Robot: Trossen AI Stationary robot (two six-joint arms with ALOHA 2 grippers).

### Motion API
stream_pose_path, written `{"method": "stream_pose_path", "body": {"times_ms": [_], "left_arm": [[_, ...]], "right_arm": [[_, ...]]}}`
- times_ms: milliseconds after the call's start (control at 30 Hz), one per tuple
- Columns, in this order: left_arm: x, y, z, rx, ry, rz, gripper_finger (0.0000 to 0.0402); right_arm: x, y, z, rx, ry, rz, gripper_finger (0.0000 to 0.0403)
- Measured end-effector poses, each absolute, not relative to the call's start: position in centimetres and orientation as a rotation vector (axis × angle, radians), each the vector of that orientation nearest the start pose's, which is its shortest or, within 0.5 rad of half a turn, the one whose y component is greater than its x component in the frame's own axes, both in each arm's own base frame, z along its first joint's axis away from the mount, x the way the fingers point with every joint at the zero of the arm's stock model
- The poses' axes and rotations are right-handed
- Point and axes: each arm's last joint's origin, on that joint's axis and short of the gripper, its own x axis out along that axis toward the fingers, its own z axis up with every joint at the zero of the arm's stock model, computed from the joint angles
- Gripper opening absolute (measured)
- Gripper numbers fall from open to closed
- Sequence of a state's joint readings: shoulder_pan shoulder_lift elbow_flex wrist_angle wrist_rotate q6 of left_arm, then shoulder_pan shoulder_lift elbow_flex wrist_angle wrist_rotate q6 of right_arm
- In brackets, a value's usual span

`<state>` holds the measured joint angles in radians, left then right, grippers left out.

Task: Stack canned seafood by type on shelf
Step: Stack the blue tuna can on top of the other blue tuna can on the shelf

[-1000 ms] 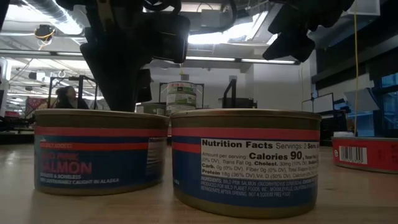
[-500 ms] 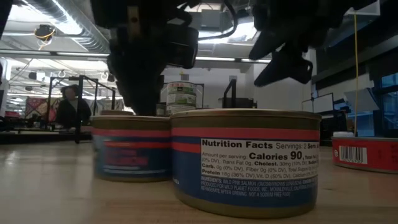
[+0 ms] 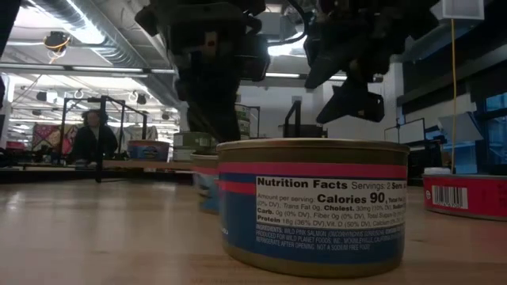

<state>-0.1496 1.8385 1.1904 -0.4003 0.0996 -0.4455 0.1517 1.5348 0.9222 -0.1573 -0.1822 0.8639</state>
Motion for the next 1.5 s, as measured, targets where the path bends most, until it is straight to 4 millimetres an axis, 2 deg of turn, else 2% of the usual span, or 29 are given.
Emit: {"method": "stream_pose_path", "body": {"times_ms": [200, 433, 733, 1067, 1500], "left_arm": [[36.8, -5.4, 17.8, -0.322, 1.033, 0.028, 0.0], [36.8, -5.1, 19.1, -0.229, 0.954, 0.071, 0.0], [36.6, -5.2, 19.7, -0.193, 0.93, 0.091, 0.0], [36.4, -6.4, 19.8, -0.121, 0.915, 0.114, 0.0], [36.2, -7.8, 20.5, -0.036, 0.841, 0.173, 0.0]], "right_arm": [[31.4, 4.6, 19.8, 0.831, 0.887, -0.069, 0.0241], [32.1, 4.8, 18.3, 0.83, 0.923, -0.08, 0.0241], [32.7, 4.6, 18.3, 0.776, 0.83, -0.123, 0.0241], [32.7, 4.4, 18.3, 0.786, 0.838, -0.121, 0.0241], [32.9, 4.1, 18.3, 0.835, 0.855, -0.034, 0.0241]]}}
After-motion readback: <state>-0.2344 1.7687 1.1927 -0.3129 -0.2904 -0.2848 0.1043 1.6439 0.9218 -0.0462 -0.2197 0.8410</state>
